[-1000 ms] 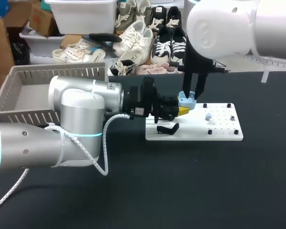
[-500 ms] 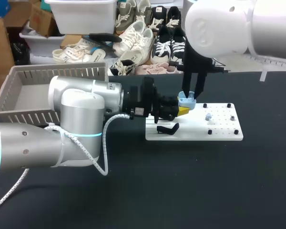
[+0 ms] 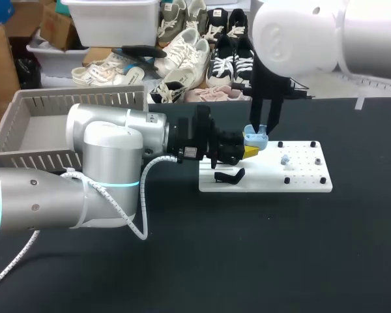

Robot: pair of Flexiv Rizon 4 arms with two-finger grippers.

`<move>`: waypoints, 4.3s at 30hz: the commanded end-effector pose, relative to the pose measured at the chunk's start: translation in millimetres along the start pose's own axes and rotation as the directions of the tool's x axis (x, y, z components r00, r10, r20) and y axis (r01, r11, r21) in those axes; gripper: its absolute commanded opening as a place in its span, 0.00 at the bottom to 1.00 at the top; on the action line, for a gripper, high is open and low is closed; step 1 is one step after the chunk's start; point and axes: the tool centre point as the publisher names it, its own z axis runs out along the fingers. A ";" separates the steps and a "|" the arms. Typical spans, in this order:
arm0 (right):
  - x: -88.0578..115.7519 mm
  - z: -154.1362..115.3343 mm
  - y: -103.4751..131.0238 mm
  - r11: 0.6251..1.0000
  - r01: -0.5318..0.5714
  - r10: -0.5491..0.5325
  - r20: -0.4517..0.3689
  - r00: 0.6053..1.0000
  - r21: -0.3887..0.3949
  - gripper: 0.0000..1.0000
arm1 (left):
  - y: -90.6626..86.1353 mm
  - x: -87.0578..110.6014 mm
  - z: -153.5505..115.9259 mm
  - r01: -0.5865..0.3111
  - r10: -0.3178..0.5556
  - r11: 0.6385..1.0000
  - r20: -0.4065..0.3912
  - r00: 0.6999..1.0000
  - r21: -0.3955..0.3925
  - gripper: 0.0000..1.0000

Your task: Pick up each earbud case from the left stands, insert the matching earbuds, close the lid, and place the case in the box.

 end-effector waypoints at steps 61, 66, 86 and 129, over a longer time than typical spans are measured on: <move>4.5 11.4 4.3 1.000 -0.003 0.003 -0.031 1.000 0.009 0.00 | -0.9 0.4 0.2 -0.001 0.001 1.000 0.001 1.000 -0.004 0.00; 5.4 10.6 5.0 1.000 -0.004 0.005 -0.028 1.000 0.015 0.13 | -0.9 0.4 0.2 -0.001 0.001 1.000 0.001 1.000 -0.004 0.00; 13.9 4.7 3.3 1.000 -0.012 0.012 -0.013 1.000 -0.001 0.26 | -0.9 0.4 0.2 -0.001 0.001 1.000 0.001 1.000 -0.004 0.00; 9.3 10.1 4.2 1.000 -0.004 0.003 -0.031 1.000 -0.010 0.19 | -0.9 0.4 0.2 -0.001 0.001 1.000 0.001 1.000 -0.004 0.00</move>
